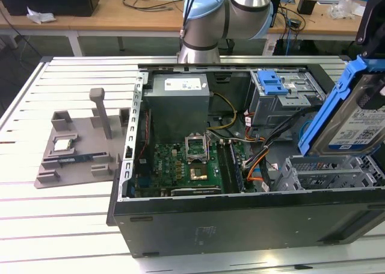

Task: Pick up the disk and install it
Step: 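Pick up the disk, then insert the disk into the insertion slot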

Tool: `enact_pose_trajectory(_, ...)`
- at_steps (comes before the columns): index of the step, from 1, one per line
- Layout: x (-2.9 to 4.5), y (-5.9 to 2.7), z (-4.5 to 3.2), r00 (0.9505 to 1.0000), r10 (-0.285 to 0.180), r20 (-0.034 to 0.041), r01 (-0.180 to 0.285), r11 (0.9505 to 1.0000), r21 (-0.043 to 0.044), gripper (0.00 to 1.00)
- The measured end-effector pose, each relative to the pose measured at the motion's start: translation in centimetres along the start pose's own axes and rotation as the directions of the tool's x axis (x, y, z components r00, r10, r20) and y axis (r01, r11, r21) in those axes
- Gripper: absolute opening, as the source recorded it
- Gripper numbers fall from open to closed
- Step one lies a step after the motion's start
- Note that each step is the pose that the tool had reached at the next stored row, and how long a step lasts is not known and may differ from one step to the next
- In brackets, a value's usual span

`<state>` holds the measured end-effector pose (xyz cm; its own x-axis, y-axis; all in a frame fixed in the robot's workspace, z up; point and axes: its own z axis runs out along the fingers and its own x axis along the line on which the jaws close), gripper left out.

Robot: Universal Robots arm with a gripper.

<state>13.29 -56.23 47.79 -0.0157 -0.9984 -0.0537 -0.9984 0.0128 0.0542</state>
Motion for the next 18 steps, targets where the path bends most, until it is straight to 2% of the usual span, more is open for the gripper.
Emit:
enact_pose_trajectory(16, 0.0, -0.09, 0.1, 1.0, 0.0, 0.0, 0.0, 1.0, 0.0, 0.37)
enact_pose_trajectory(18, 0.0, -0.27, 0.2, 0.9999, 0.012, -0.0031, -0.012, 0.9999, 0.0007, 0.37)
